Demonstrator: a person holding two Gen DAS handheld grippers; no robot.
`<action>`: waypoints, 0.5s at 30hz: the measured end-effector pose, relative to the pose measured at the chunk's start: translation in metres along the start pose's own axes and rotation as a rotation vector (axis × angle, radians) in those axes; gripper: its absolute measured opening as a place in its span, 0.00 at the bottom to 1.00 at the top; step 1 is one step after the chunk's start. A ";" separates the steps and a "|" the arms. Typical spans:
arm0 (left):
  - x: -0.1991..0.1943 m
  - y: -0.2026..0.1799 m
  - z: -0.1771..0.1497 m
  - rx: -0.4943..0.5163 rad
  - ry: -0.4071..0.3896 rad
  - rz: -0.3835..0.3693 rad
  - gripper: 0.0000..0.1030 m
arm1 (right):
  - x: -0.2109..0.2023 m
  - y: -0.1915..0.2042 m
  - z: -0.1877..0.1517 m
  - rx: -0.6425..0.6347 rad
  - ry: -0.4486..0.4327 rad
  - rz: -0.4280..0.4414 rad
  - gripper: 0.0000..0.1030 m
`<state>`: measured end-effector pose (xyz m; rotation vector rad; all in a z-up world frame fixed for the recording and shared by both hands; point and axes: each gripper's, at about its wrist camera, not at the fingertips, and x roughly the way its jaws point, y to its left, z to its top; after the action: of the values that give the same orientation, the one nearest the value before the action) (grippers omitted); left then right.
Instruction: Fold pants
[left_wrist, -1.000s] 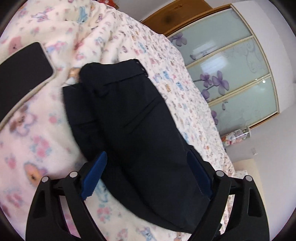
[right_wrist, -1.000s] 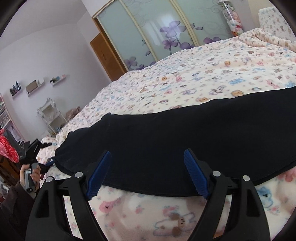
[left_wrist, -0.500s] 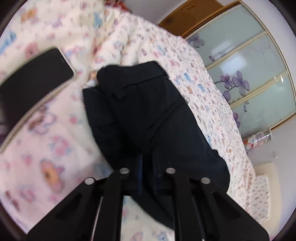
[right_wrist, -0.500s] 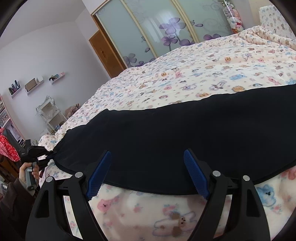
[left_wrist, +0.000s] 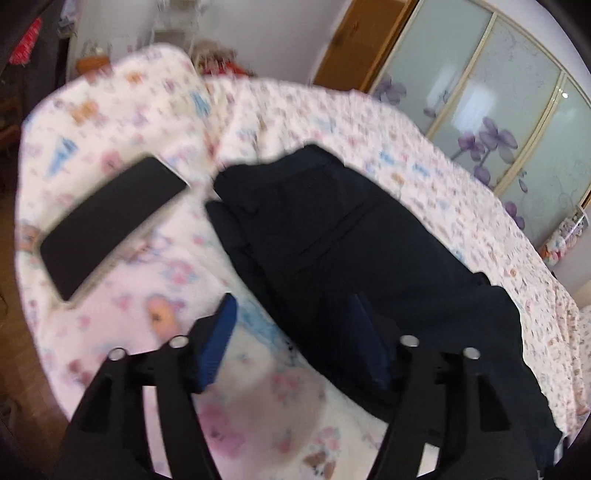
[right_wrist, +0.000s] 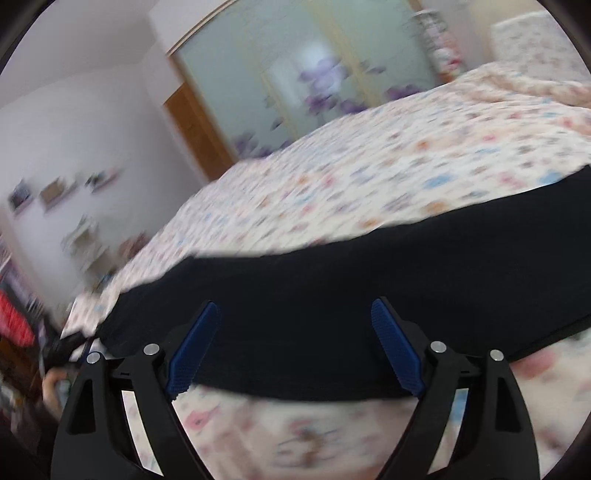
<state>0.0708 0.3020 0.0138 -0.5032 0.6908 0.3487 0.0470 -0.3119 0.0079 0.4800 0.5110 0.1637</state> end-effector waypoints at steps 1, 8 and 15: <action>-0.010 -0.001 -0.003 0.009 -0.026 0.006 0.74 | -0.003 -0.012 0.005 0.036 -0.014 -0.036 0.85; -0.035 -0.051 -0.032 0.048 -0.022 -0.136 0.83 | -0.004 -0.129 0.010 0.384 0.088 -0.269 0.65; -0.051 -0.127 -0.087 0.183 -0.028 -0.254 0.95 | -0.084 -0.160 0.019 0.532 -0.078 -0.256 0.79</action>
<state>0.0477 0.1420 0.0322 -0.4056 0.6164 0.0528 -0.0103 -0.4828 -0.0182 0.9291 0.5333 -0.2440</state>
